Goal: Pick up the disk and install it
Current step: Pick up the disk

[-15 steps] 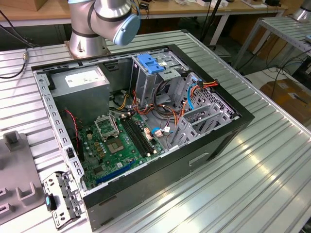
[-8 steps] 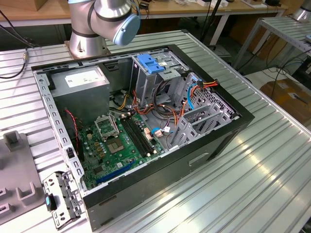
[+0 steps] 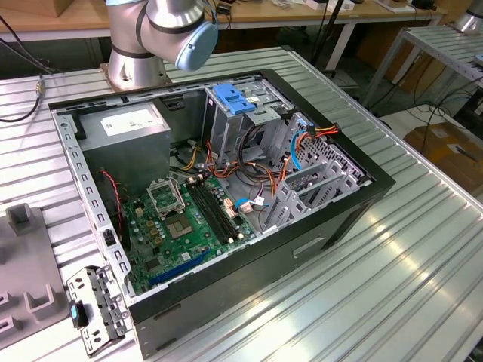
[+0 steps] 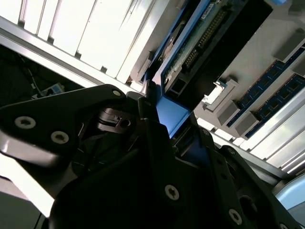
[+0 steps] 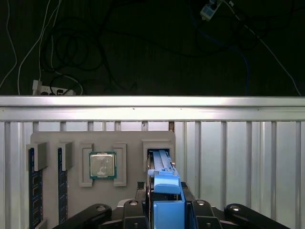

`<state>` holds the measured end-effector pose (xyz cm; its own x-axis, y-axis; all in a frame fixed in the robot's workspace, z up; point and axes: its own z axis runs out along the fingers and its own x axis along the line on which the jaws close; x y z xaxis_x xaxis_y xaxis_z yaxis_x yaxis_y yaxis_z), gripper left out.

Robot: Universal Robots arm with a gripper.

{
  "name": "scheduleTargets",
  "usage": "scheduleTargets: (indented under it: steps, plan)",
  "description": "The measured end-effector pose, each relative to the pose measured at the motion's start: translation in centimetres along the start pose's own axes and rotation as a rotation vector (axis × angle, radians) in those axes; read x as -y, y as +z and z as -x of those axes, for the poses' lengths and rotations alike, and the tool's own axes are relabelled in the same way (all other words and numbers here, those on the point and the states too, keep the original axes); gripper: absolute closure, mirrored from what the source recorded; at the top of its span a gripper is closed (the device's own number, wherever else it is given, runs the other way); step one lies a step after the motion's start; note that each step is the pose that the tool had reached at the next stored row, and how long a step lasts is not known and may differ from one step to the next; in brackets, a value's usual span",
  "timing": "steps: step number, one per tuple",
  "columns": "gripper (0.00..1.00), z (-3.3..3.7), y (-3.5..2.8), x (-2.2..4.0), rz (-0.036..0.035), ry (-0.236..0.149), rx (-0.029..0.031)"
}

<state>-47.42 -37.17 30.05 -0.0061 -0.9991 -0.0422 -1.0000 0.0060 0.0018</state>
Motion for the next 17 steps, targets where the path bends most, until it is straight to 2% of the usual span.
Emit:
scheduleTargets:
  steps: [7,17]
  plan:
    - [0.63,0.02,-0.52,0.0,-0.0002,0.0,0.0001]
    - [0.63,0.02,-0.54,0.0,0.0005,-0.011,-0.0001]
